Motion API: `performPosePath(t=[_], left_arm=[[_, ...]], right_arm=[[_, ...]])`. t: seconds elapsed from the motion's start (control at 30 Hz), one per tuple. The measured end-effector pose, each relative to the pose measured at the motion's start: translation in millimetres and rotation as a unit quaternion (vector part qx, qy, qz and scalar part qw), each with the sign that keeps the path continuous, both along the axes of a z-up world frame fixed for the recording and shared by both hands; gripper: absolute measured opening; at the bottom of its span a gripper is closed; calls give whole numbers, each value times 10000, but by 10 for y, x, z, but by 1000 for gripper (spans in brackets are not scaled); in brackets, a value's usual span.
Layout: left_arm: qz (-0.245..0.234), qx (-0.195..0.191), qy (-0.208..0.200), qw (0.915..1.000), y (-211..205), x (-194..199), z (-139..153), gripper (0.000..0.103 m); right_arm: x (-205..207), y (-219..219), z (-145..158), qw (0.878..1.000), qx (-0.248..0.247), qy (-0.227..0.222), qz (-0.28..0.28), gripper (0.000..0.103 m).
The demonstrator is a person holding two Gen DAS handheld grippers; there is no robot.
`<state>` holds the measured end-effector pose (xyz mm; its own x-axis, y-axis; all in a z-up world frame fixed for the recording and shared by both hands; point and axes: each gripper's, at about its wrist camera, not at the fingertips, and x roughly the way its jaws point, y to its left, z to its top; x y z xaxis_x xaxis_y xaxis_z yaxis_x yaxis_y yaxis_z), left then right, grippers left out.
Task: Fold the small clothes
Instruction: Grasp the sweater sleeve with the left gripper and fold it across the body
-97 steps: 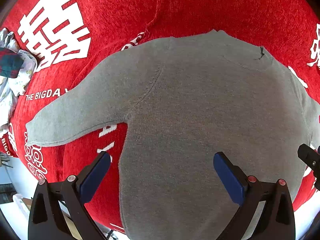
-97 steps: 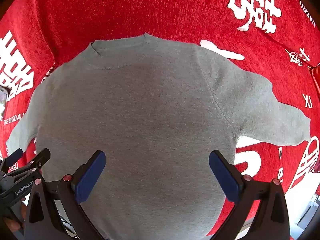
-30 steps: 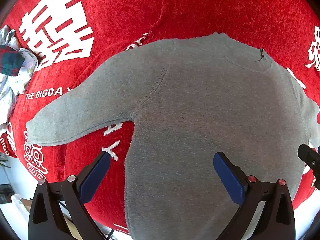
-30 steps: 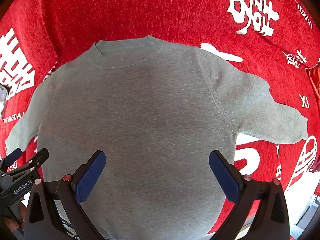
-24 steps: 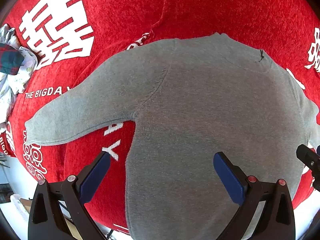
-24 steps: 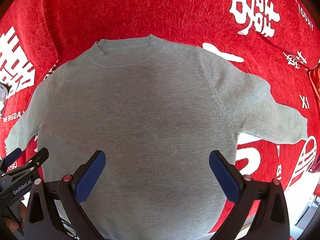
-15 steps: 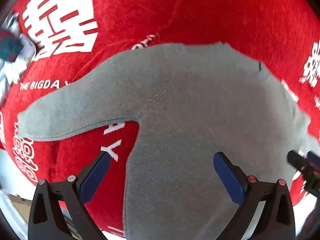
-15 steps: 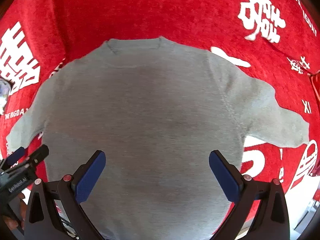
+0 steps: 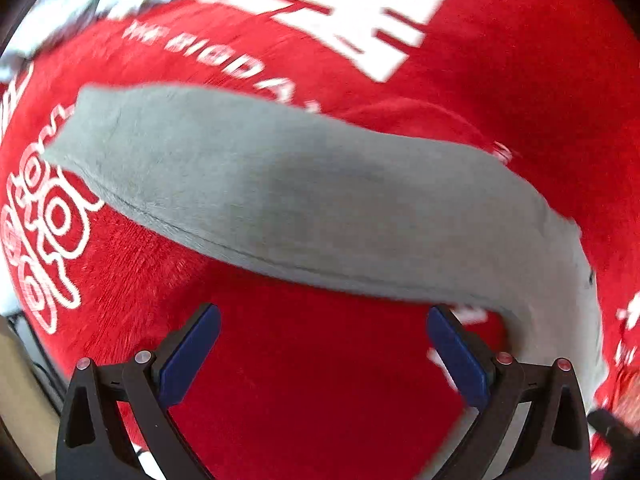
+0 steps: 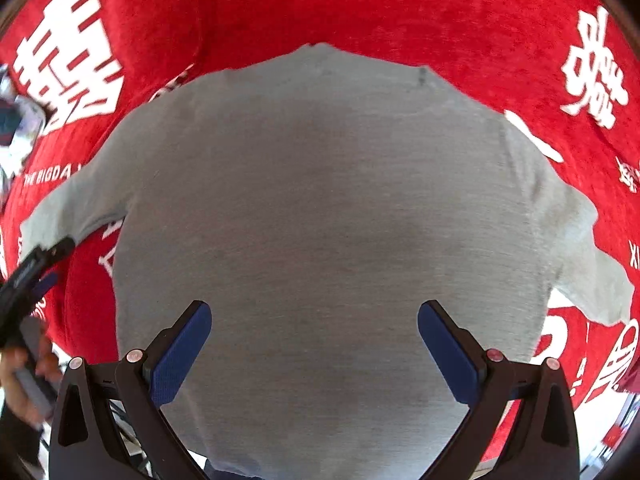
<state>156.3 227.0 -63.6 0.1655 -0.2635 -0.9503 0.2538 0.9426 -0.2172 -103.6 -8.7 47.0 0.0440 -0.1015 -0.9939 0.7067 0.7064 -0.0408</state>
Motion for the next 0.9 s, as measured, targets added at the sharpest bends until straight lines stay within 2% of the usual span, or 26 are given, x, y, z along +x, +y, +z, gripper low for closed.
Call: performPosePath(t=[0.17,0.3,0.37,0.4,0.43,0.47,0.5,0.53,0.6,0.7,0.8,0.9], left_arm=[[269,-584,144,9978,119,294,-195,103],[545,-783,-222,9952,208,475,-67,103],[711,-548,-550,9944,263,534,46,100],[758,-386,-699,9939,287,577,86,86],[769,-253,-738,9940,318,621,100,66],[780,-182,-701,9943,352,657,94,54],[772,-195,-649,9947,388,694,79,24],[727,-306,-584,9952,423,722,64,6],[677,-505,-603,9946,508,731,105,6],[363,-566,-899,9937,442,619,332,6],[-98,-758,-1177,9901,193,435,657,6],[-786,-1017,-1482,9806,-203,142,1045,6]], right_arm=[[105,91,-82,9998,23,129,131,103],[140,105,-102,9996,10,203,190,103],[149,109,-107,9996,13,213,197,103],[153,108,-106,9996,15,210,194,103],[151,107,-104,9996,15,206,187,103],[151,105,-102,9996,8,200,183,103],[151,106,-92,9997,-1,176,181,103],[144,105,-81,9997,-3,152,177,103],[131,104,-50,9999,-7,74,155,103],[68,79,15,9999,-9,-67,96,103],[-60,-15,73,9997,7,-214,-115,103],[-241,-161,152,9987,40,-366,-339,103]])
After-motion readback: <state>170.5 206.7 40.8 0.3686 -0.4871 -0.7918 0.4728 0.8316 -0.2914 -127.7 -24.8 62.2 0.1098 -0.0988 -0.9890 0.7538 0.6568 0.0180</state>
